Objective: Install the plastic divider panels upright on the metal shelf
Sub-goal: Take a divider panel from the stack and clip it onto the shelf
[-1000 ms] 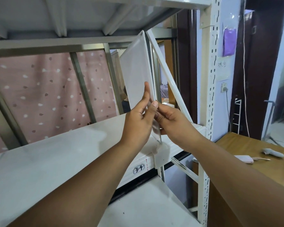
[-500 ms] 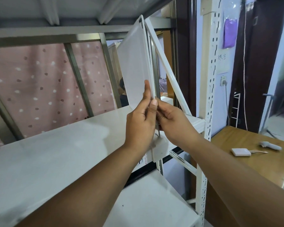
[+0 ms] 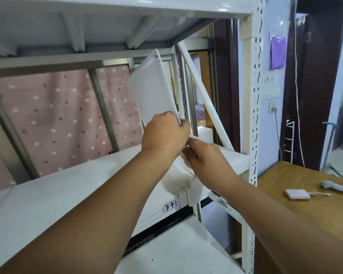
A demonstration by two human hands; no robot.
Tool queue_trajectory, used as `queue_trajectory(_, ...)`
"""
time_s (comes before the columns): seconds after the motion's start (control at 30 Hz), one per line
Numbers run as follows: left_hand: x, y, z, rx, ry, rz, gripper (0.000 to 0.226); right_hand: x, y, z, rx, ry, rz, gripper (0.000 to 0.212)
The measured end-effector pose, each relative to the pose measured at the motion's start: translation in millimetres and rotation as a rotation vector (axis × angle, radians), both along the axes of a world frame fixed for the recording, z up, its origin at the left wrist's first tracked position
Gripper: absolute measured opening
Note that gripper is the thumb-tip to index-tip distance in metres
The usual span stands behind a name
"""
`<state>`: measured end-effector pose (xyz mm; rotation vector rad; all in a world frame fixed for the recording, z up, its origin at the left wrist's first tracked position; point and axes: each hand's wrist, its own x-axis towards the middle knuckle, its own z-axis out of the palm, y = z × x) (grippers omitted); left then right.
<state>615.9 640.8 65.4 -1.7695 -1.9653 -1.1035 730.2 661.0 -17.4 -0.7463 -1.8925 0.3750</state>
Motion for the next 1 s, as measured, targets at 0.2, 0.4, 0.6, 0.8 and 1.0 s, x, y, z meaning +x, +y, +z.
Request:
queue_trajectory(0.2,23.7,9.1,-4.7,-0.064,0.014,-0.053,0.039,8.3,5.9,-2.2,-0.044,0.007,-0.02,0.031)
queue_trajectory(0.4,23.3,6.4,-12.8,-0.023,-0.036,-0.068,0.026,10.9,5.4,0.0,-0.024,-0.067,-0.03,0.045)
queue_trajectory(0.6,26.6,6.6,-29.6,-0.044,-0.058,-0.116,0.02,10.7,1.6,-24.5,-0.052,-0.054,-0.066,0.025)
queue_trajectory(0.8,23.9,12.2,-34.1,-0.062,-0.094,-0.11,0.016,5.4,4.2,-30.6,-0.067,-0.013,-0.099,0.022)
queue_trajectory(1.0,14.2,-4.4,-33.7,-0.231,-0.152,-0.212,0.024,-2.0,-15.0,-24.9,-0.154,-0.01,-0.213,0.029)
